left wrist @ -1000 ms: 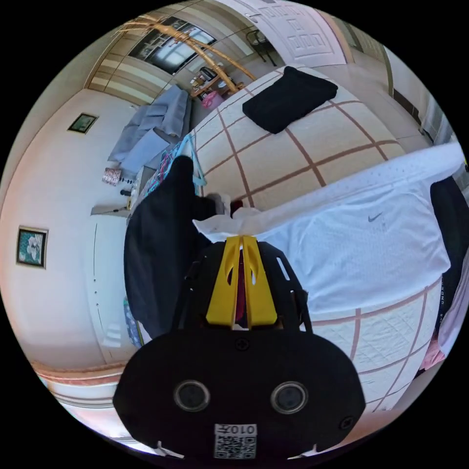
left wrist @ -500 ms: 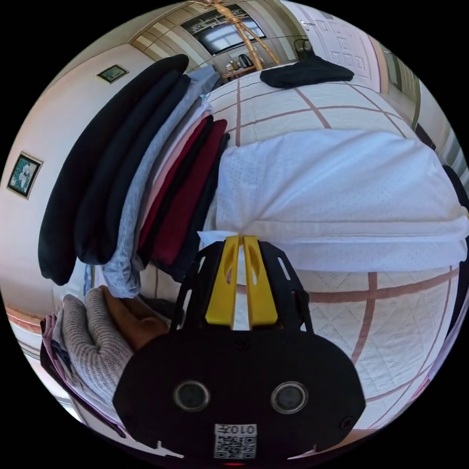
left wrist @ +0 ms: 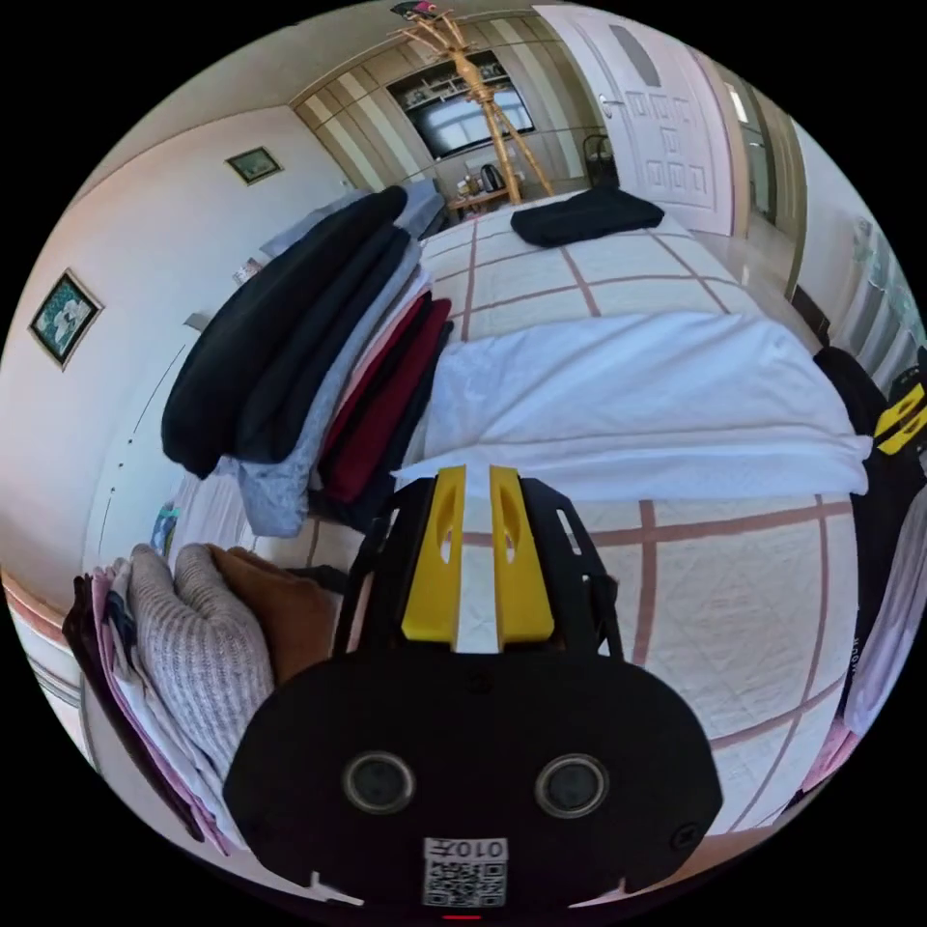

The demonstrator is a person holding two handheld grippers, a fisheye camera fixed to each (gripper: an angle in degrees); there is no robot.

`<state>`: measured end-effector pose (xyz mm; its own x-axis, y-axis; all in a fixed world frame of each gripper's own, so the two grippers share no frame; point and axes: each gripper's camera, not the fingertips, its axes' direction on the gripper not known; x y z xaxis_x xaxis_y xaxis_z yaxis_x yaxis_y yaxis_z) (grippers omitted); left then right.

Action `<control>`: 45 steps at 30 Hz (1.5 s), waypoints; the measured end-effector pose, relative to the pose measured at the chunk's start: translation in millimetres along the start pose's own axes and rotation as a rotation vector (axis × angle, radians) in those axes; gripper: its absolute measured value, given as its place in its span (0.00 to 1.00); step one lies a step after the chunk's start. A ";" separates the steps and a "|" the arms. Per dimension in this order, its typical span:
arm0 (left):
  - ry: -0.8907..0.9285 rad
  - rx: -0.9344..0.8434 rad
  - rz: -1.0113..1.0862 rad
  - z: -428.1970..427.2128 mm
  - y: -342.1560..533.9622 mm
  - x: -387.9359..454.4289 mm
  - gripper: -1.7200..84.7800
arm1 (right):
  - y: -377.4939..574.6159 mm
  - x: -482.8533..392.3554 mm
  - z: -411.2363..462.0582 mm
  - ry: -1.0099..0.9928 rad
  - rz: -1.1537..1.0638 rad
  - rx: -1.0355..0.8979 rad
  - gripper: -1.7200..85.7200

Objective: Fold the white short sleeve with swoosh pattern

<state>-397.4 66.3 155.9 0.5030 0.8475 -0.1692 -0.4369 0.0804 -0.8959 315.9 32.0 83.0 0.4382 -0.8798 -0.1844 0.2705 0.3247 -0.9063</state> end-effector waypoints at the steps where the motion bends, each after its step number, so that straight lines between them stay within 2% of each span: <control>1: 0.021 0.017 0.010 -3.5 -3.9 2.4 0.08 | -9.6 8.9 3.3 -0.008 0.007 0.001 0.07; 8: 0.255 0.005 0.104 10.2 -51.2 21.7 0.09 | -51.6 80.0 38.5 -0.225 0.193 -0.003 0.09; 13: 0.426 -0.019 0.069 22.0 -56.2 4.3 0.09 | -51.6 108.8 65.5 -0.304 0.328 -0.019 0.09; 15: 0.466 -0.039 0.080 18.9 -53.8 -3.8 0.08 | -51.9 108.1 68.3 -0.363 0.342 -0.017 0.09; 19: 0.483 -0.043 0.109 1.7 -44.9 -19.6 0.08 | -56.1 88.1 50.0 -0.353 0.290 0.006 0.09; 26: 0.472 -0.086 0.094 -24.4 -12.5 -52.6 0.08 | -56.8 53.7 39.5 -0.355 0.149 -0.028 0.07; 29: 0.474 0.006 -0.001 -40.1 -0.3 -71.2 0.08 | -51.3 63.4 30.5 -0.291 0.170 0.008 0.07; 33: 0.298 0.077 -0.161 -52.0 -7.7 -95.8 0.08 | -50.7 81.3 39.0 -0.257 0.216 0.005 0.08; 37: 0.282 0.136 -0.169 -49.7 -37.2 -99.0 0.08 | -50.8 90.3 52.6 -0.282 0.245 -0.007 0.08; 41: 0.184 0.027 -0.174 -16.9 -66.3 -93.7 0.07 | -51.7 88.7 54.7 -0.267 0.236 -0.009 0.08; 45: 0.172 -0.084 -0.335 10.4 -51.9 -115.9 0.06 | -50.3 85.6 58.0 -0.218 0.203 -0.039 0.08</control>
<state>-440.8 -30.6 226.3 0.7286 0.6804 0.0787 -0.1682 0.2891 -0.9424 389.5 -39.5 134.8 0.6545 -0.7018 -0.2811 0.1272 0.4687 -0.8741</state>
